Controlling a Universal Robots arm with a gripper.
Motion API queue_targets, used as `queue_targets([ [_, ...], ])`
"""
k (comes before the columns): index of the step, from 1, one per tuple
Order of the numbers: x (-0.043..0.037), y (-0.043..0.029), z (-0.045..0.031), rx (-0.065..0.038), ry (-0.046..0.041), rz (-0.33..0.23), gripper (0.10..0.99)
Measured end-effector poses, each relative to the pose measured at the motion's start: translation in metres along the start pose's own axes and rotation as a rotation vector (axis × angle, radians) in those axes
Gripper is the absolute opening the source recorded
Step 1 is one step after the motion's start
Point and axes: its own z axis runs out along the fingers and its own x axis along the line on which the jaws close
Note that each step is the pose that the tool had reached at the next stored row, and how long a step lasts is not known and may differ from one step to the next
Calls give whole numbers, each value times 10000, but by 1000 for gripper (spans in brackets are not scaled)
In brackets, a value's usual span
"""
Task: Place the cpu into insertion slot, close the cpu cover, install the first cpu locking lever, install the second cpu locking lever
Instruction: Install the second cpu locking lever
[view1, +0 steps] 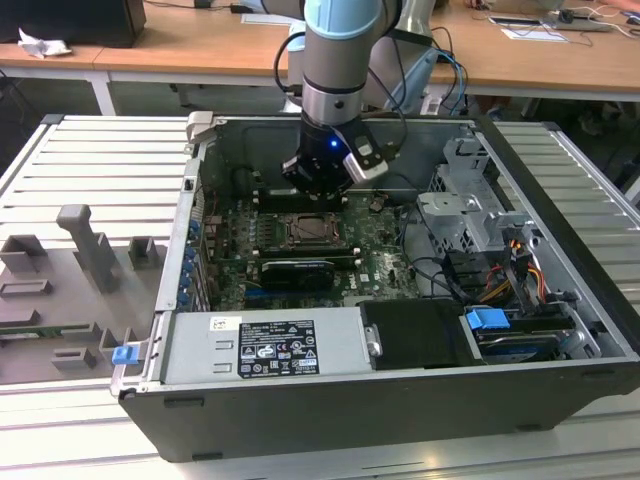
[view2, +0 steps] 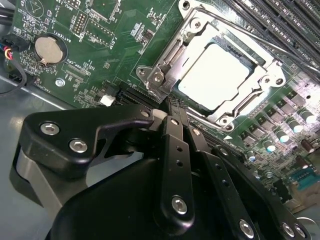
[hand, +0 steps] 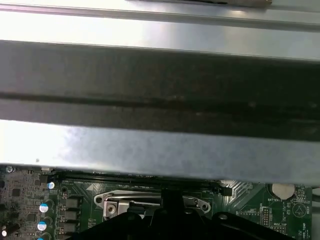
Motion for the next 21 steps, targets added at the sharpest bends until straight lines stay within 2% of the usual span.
queue_targets([
  [9, 5, -58, -5, 0, -1, 1, 106],
  [11, 6, -57, -29, 1, 0, 0, 106],
  [13, 5, -50, -117, 1, 0, 0, 106],
  [14, 5, -43, -212, 0, 0, 1, 106],
  [16, 5, -46, -247, -2, -1, -1, 106],
  [19, 12, -159, -255, 0, -1, -1, 106],
  [21, 16, -207, -259, 1, 0, 1, 106],
])
